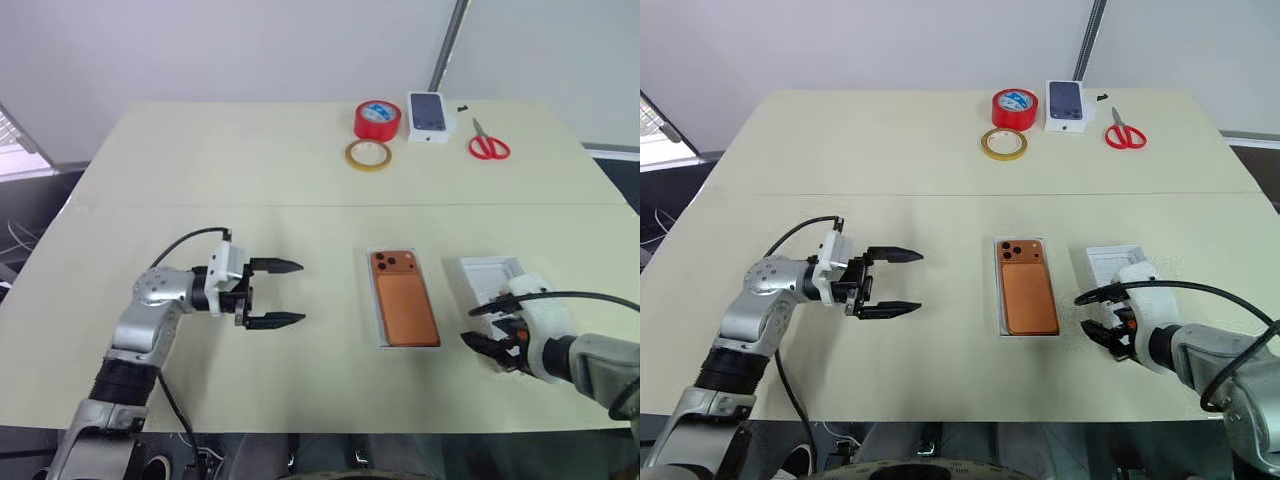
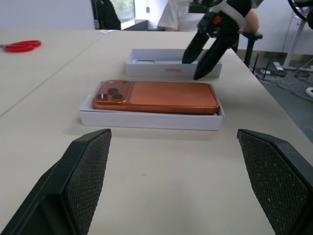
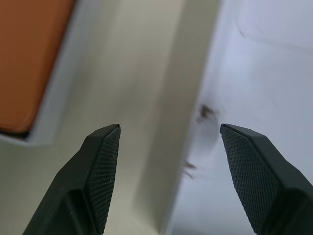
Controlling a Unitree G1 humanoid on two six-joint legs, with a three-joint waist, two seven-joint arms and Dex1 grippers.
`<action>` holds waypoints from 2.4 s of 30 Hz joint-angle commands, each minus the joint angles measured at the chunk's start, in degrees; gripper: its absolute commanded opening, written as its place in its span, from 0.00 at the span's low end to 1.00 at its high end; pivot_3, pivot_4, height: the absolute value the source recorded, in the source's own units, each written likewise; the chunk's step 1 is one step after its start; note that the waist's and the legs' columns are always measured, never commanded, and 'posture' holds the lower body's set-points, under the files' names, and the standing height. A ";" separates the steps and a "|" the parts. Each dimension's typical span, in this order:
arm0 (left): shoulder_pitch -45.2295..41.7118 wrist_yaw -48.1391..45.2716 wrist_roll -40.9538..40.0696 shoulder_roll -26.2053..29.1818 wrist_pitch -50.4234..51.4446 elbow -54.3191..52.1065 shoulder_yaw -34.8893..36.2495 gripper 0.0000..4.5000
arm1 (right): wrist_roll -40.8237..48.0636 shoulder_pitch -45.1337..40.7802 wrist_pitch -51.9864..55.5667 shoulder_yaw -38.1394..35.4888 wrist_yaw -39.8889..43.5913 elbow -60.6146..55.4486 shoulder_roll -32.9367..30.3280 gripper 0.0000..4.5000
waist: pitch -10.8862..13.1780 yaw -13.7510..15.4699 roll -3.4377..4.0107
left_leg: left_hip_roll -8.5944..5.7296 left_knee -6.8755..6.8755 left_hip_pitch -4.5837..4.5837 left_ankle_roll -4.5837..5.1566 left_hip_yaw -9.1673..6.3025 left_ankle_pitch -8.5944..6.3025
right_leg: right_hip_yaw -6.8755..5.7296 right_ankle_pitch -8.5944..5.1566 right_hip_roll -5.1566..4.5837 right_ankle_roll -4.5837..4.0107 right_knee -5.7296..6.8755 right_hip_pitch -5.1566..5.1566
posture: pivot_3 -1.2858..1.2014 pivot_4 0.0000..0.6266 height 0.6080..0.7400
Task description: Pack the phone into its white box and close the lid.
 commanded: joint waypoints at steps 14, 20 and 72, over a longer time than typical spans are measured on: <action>1.27 4.82 0.18 -2.10 0.22 -4.24 -1.46 0.96 | 6.09 -7.83 0.41 4.75 -6.95 4.49 -3.32 0.76 | 0.00 0.11 0.00 | 0.00 -0.03 -0.02 0.00 0.00 0.00 | 0.00 0.00 0.00 0.00 -0.04 0.00 | 0.52 0.24 1.00; 2.10 5.32 0.29 -1.36 0.23 -5.01 -1.36 0.98 | 7.74 -5.51 0.41 4.88 -9.03 4.55 -3.49 0.58 | 0.00 0.09 0.01 | 0.00 -0.06 -0.02 0.00 0.00 0.00 | 0.00 0.00 0.00 0.00 -0.05 0.00 | 0.52 0.24 1.00; -3.71 11.49 -1.68 -3.29 4.82 -1.18 1.42 0.98 | 32.90 -29.82 0.41 -12.47 -18.21 11.54 43.96 0.01 | 0.01 -1.31 0.04 | -0.01 -0.27 -0.37 -0.05 0.05 0.03 | 0.01 0.01 -0.04 0.01 0.10 -0.54 | 0.52 0.24 1.00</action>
